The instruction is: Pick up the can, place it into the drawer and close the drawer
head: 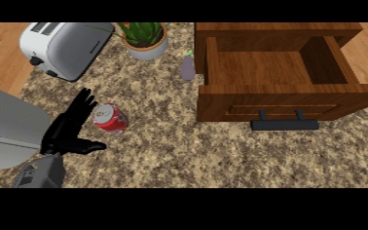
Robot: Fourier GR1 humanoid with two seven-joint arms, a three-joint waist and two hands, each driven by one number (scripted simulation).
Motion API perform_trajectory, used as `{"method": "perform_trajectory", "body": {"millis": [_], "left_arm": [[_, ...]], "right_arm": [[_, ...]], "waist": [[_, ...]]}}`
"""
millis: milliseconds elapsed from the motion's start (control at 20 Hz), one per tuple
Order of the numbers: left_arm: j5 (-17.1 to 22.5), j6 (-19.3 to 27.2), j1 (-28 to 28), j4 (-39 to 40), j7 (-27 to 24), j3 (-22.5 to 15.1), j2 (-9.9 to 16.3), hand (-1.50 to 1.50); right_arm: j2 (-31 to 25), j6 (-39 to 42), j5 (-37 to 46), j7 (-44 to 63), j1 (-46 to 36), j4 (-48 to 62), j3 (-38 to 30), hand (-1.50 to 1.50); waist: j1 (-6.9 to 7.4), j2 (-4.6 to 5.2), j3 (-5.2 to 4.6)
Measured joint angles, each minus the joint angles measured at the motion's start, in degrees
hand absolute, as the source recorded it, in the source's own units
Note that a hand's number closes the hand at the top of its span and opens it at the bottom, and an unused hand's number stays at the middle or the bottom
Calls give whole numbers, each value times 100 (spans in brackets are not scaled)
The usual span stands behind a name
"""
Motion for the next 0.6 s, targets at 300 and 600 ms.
{"method": "perform_trajectory", "body": {"millis": [300, 600], "left_arm": [[-121, -120, -412, 1103, -537, 65, 73, -150], [-248, -204, -765, 1972, -981, 55, 56, -150]], "right_arm": [[80, 143, -164, 46, 111, -124, -138, -150], [112, 193, -343, 228, 79, -216, -266, -150]], "waist": [[-19, 3, 0], [-18, 4, -1]]}}
